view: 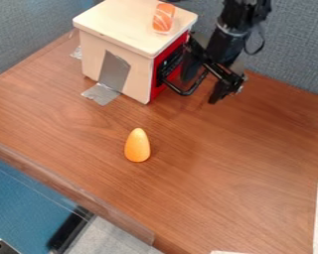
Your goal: Open the drawer
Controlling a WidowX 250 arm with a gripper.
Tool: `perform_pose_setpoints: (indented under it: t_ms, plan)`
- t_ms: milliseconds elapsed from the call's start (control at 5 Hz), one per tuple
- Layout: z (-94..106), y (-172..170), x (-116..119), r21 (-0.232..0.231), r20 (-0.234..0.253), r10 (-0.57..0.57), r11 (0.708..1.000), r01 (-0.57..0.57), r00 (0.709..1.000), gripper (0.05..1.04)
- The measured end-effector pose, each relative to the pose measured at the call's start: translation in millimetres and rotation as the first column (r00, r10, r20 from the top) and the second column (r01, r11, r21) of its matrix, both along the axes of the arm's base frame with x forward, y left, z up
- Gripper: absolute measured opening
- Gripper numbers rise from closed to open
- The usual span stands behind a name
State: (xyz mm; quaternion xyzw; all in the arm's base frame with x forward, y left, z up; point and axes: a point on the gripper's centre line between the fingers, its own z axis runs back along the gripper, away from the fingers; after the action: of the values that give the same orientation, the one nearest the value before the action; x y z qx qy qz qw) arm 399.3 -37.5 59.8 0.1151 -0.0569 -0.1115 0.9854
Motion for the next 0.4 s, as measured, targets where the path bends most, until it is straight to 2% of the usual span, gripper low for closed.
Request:
perform_pose_setpoints:
  t_ms: [200,400]
  plan:
    - [-15.5,-9,16,0.101,0.017,0.063,0.993,-0.064,0.998,1.001]
    - [-29.2,-11,27,0.160,-0.003,0.094,0.983,-0.092,0.996,1.001]
